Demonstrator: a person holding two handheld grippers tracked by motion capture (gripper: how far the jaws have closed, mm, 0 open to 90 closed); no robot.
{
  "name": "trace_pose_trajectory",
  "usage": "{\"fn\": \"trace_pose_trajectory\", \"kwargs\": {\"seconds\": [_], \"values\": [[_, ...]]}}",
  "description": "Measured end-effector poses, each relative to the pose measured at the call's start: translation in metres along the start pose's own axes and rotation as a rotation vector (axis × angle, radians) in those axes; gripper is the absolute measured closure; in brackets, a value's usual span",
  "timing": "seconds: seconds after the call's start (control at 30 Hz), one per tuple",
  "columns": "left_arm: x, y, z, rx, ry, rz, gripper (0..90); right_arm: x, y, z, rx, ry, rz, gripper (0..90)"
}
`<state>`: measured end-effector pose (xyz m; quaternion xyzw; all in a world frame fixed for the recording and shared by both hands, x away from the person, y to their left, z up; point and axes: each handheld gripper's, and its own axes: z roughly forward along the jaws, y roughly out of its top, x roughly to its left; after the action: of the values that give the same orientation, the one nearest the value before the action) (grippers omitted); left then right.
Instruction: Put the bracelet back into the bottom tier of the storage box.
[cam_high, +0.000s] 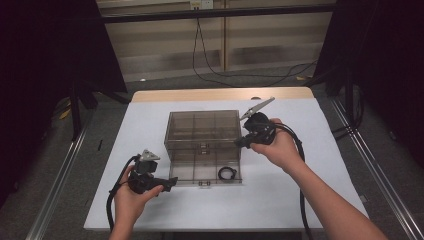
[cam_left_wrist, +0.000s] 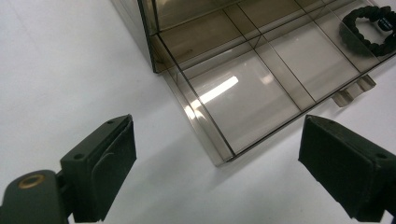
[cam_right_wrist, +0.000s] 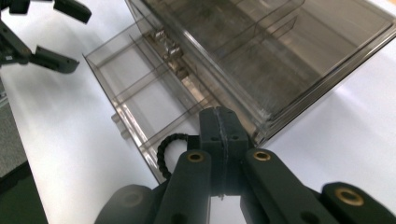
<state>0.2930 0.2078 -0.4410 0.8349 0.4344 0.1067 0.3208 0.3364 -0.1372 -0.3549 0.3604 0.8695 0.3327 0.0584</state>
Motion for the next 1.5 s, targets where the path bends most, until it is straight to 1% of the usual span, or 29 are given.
{"fn": "trace_pose_trajectory", "kwargs": {"seconds": [0.07,0.2,0.23,0.27,0.33,0.47,0.53,0.57,0.67,0.7,0.8,0.83,0.87,0.97,1.0,1.03,1.07,1.13,1.17,1.23,1.27,1.3,1.33,1.37,1.4,1.5], "values": [[0.000,0.000,0.000,0.001,0.000,0.002,11.1,-0.002,0.003,0.000,-0.011,-0.007,0.001,90.0],[0.000,0.000,0.000,0.001,-0.002,-0.002,11.0,-0.004,0.007,0.001,-0.015,-0.017,0.003,90.0],[0.000,0.000,0.000,0.000,-0.003,-0.002,11.1,-0.005,0.008,0.001,-0.009,-0.026,0.009,90.0],[0.000,0.000,0.000,0.001,-0.004,0.002,11.2,-0.006,0.008,0.002,-0.017,-0.023,0.007,90.0],[0.000,0.000,-0.001,0.003,-0.005,0.002,11.2,-0.008,0.009,0.004,-0.016,-0.032,0.011,90.0],[0.000,0.000,0.000,0.000,-0.002,0.001,11.2,-0.012,0.010,0.010,-0.014,-0.053,0.029,90.0],[0.000,0.000,0.001,0.002,-0.007,0.006,11.4,-0.014,0.011,0.013,-0.015,-0.063,0.026,90.0],[-0.001,0.000,0.001,0.004,-0.005,0.007,11.4,-0.015,0.011,0.014,-0.014,-0.066,0.038,90.0],[-0.002,0.000,0.001,0.008,-0.006,0.019,11.4,-0.020,0.011,0.018,-0.016,-0.074,0.047,90.0],[-0.003,0.000,0.002,0.002,-0.013,0.012,11.4,-0.020,0.011,0.018,-0.011,-0.078,0.053,90.0],[-0.003,0.001,0.001,0.005,-0.012,0.014,11.4,-0.021,0.011,0.021,-0.009,-0.087,0.043,90.0],[-0.004,0.001,0.002,0.000,-0.011,0.013,11.4,-0.020,0.011,0.021,-0.009,-0.098,0.035,90.0],[-0.004,0.000,0.002,-0.004,-0.012,0.013,11.5,-0.020,0.011,0.022,-0.013,-0.098,0.031,90.0],[-0.006,0.001,0.003,-0.009,-0.025,0.011,13.9,-0.020,0.012,0.024,-0.014,-0.100,0.029,90.0],[-0.006,0.001,0.002,-0.005,-0.024,0.016,14.1,-0.020,0.011,0.024,-0.013,-0.103,0.036,90.0],[-0.006,0.001,0.002,0.000,-0.031,0.022,14.5,-0.021,0.011,0.025,-0.022,-0.102,0.030,90.0],[-0.006,0.001,0.002,0.000,-0.036,0.022,15.1,-0.021,0.011,0.025,-0.022,-0.108,0.033,90.0],[-0.007,0.000,0.003,-0.007,-0.034,0.015,15.4,-0.022,0.011,0.025,-0.027,-0.101,0.035,90.0],[-0.006,0.000,0.003,0.005,-0.038,0.025,16.1,-0.022,0.011,0.025,-0.026,-0.100,0.034,90.0],[-0.006,-0.001,0.003,-0.001,-0.042,0.014,16.7,-0.022,0.011,0.025,-0.028,-0.095,0.034,90.0],[-0.006,-0.001,0.002,0.001,-0.042,0.018,17.1,-0.023,0.011,0.025,-0.027,-0.092,0.037,90.0],[-0.006,-0.001,0.002,-0.002,-0.043,0.012,17.8,-0.023,0.011,0.025,-0.025,-0.090,0.043,90.0],[-0.007,-0.001,0.002,-0.006,-0.044,0.006,17.8,-0.023,0.010,0.025,-0.025,-0.089,0.040,90.0],[-0.007,-0.002,0.001,0.003,-0.047,0.012,18.2,-0.023,0.011,0.026,-0.027,-0.091,0.031,90.0],[-0.008,-0.002,0.001,0.001,-0.044,0.007,19.1,-0.022,0.011,0.026,-0.022,-0.097,0.023,90.0],[-0.008,-0.002,0.001,0.005,-0.052,0.013,20.3,-0.020,0.011,0.026,-0.019,-0.105,0.018,90.0]]}}
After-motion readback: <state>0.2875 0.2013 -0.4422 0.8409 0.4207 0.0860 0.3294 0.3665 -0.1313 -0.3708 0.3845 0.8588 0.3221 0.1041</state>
